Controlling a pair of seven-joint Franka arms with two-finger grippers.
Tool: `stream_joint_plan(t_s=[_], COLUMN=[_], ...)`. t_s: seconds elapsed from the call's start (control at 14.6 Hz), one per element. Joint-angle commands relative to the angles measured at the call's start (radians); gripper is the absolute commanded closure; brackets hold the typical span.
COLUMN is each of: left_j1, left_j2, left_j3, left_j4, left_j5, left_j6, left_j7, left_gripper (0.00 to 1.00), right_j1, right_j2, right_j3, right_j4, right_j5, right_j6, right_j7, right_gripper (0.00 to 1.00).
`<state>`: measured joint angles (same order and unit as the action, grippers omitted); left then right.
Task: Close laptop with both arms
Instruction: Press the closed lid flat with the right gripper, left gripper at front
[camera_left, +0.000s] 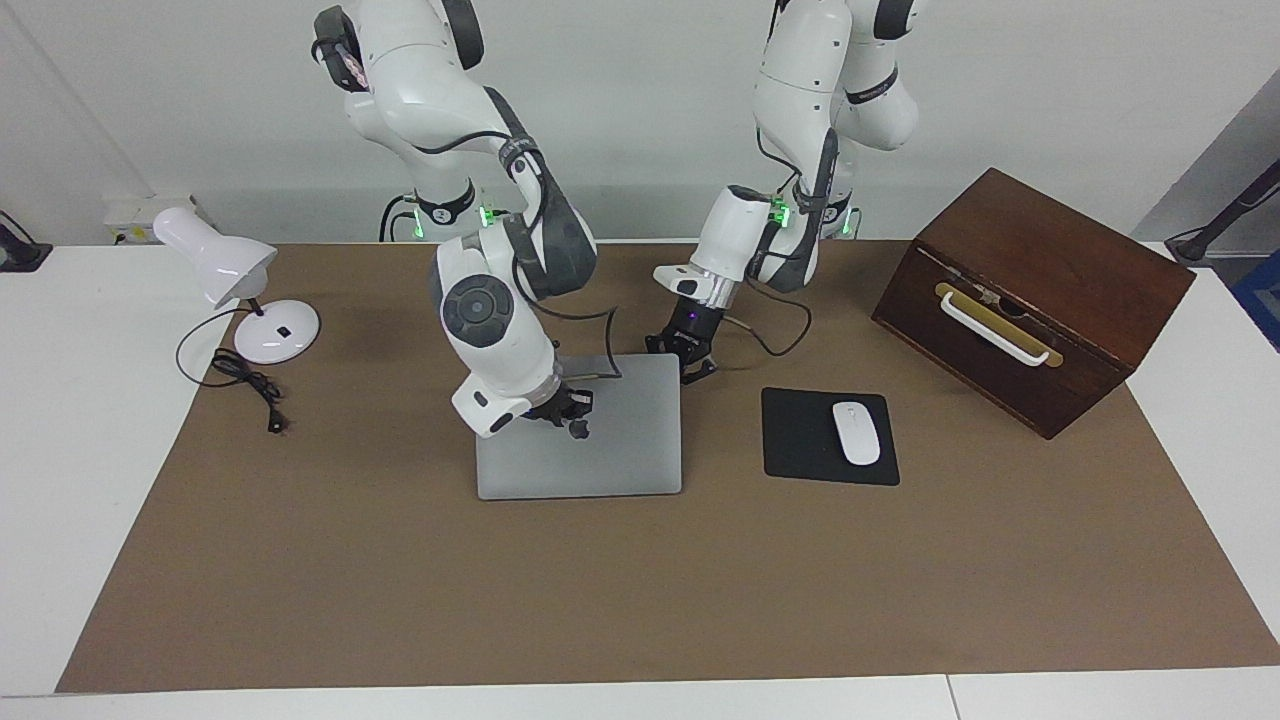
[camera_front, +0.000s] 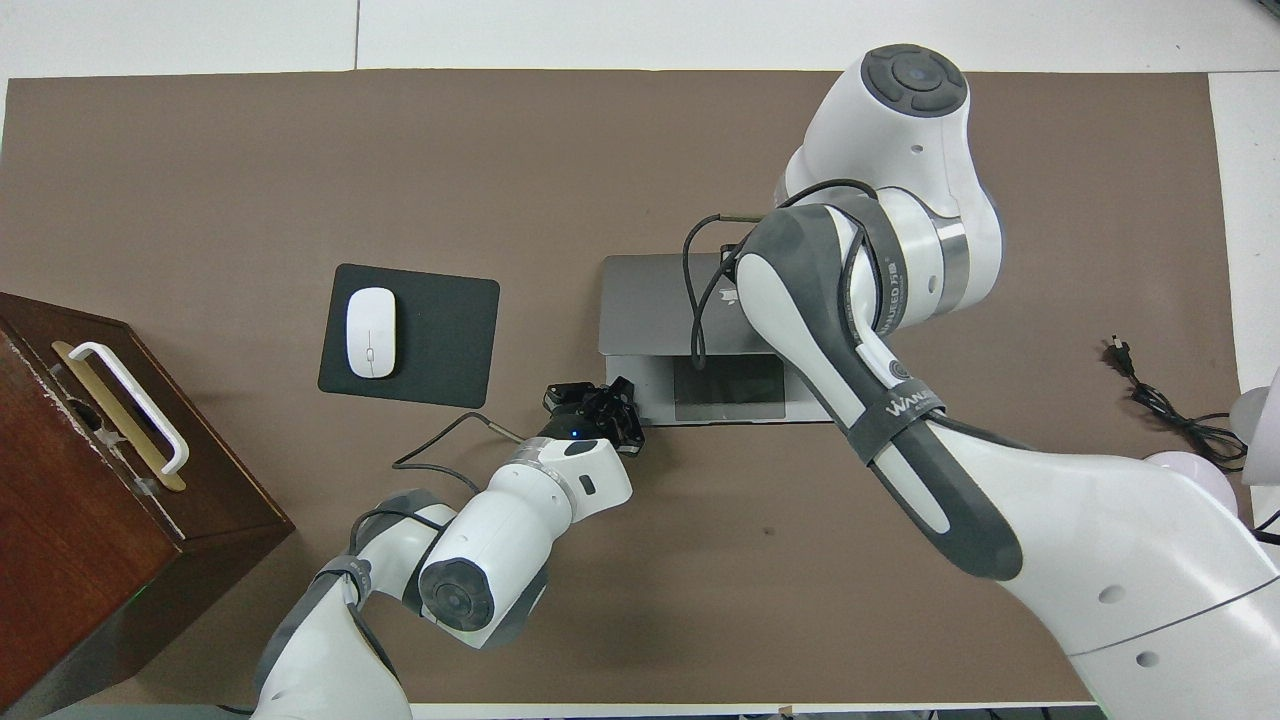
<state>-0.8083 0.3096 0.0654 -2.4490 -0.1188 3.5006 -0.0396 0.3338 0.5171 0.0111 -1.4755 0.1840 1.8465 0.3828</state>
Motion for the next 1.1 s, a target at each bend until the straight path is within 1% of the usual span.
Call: stream_joint_plan(t_s=[0.0, 0.62, 1.03], left_j1=[-0.002, 0.004, 0.004], left_j2=[0.025, 0.028, 0.028], left_j3=[0.01, 0.01, 0.01], left_j4=[-0.039, -0.039, -0.038], left_j5=[0.013, 0.013, 0.013], left_j6=[0.003, 0.003, 0.003], left_j7=[0.009, 0.007, 0.007], left_gripper=[1.0, 1.0, 1.0], right_j1=[-0.006, -0.002, -0.002], right_j2=[-0.037, -0.037, -0.043], right_j3=[0.007, 0.007, 0.007], right_j4=[-0.083, -0.137, -0.155], right_j5=[0.025, 0.025, 0.023], right_j6=[0.052, 0.117, 0.131], right_j7=[-0.032, -0.036, -0.038], right_gripper=[1.0, 1.0, 1.0])
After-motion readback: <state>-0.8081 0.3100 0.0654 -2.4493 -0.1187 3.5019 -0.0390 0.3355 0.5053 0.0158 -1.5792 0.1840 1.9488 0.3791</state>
